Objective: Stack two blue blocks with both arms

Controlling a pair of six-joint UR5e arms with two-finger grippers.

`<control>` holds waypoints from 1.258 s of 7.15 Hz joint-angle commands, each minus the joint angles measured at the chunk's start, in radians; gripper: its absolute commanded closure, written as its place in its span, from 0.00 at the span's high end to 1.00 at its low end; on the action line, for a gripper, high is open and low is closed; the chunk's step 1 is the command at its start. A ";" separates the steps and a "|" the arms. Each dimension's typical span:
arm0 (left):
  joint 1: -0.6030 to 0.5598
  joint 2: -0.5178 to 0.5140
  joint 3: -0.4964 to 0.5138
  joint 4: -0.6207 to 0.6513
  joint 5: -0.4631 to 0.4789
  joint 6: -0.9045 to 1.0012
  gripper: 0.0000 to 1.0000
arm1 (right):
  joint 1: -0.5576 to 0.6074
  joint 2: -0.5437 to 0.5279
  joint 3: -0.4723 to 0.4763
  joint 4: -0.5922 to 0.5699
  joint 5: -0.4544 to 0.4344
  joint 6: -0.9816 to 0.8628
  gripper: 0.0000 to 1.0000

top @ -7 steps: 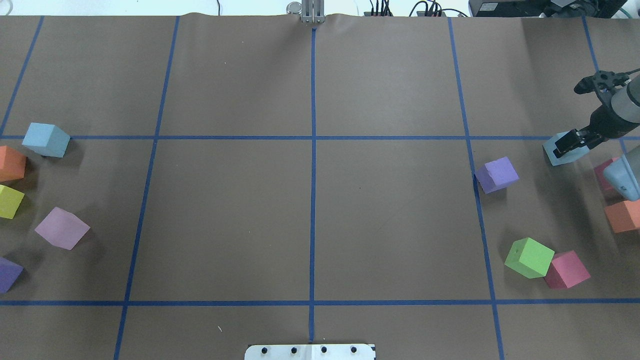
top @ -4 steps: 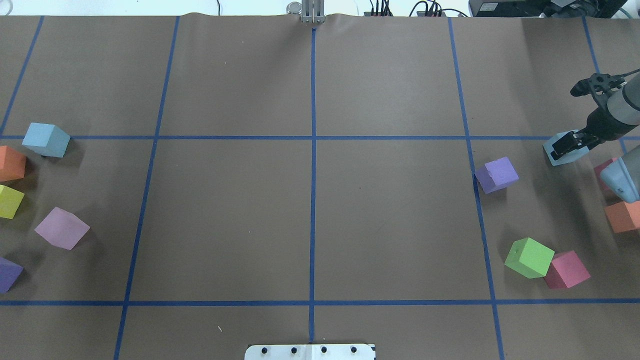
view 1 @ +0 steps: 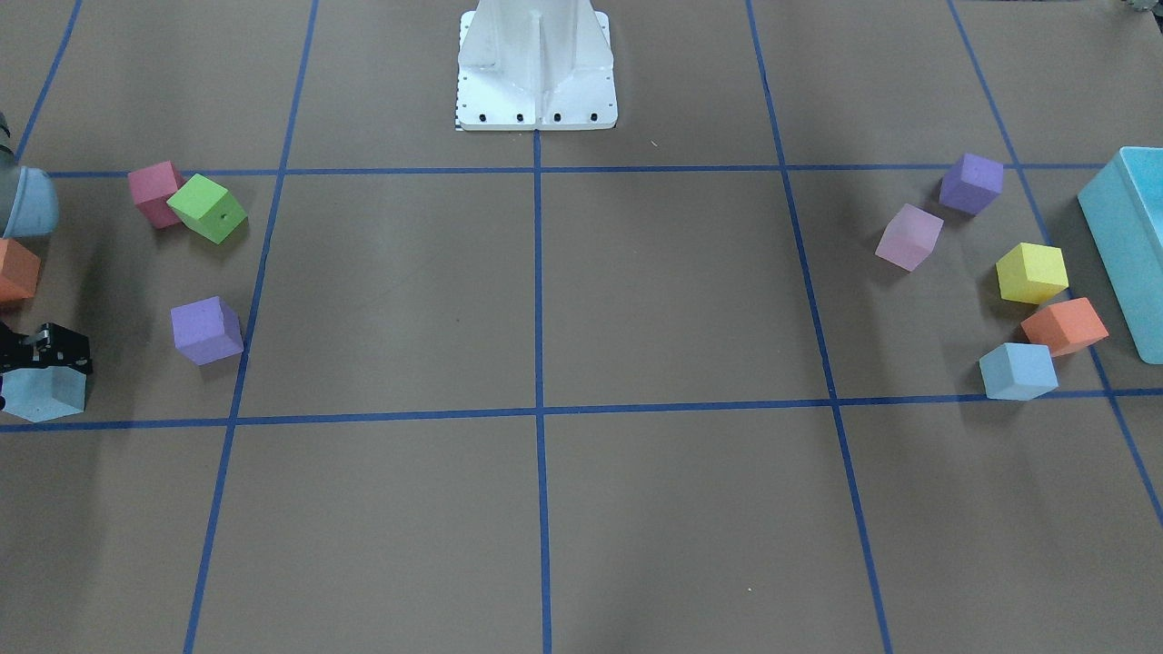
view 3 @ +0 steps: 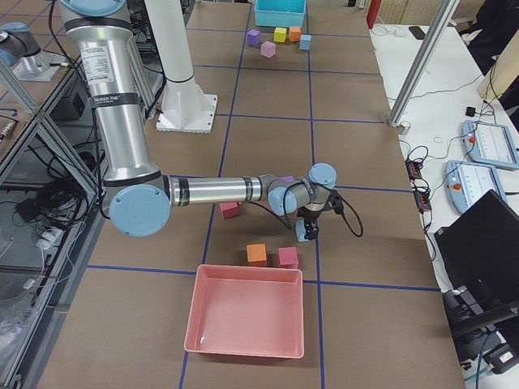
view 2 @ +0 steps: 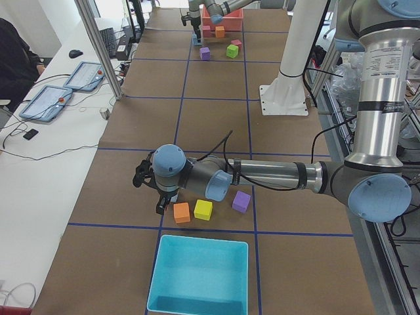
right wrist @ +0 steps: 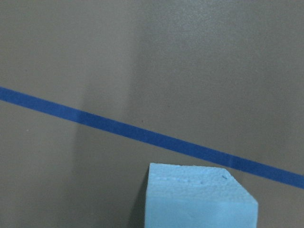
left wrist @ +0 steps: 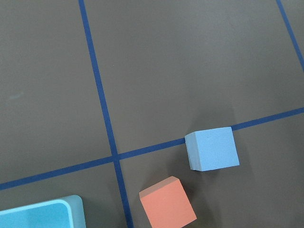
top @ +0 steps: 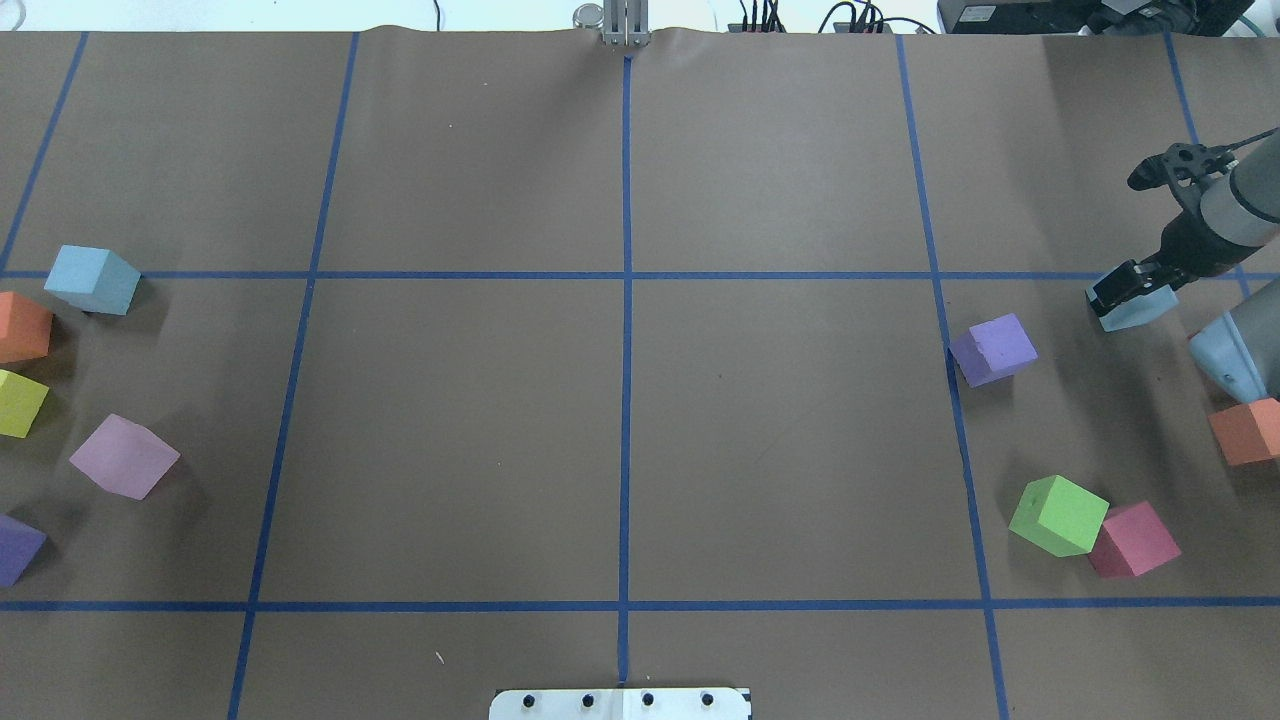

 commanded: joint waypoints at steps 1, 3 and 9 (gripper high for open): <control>0.000 0.000 0.000 0.000 0.001 0.000 0.98 | -0.006 0.004 0.000 -0.001 -0.021 0.000 0.94; 0.000 -0.001 0.000 0.000 0.001 0.000 0.98 | -0.008 0.009 -0.006 -0.001 -0.027 0.001 0.86; 0.001 -0.001 0.000 0.003 0.001 0.000 0.98 | -0.008 0.029 -0.005 -0.001 -0.041 0.001 0.33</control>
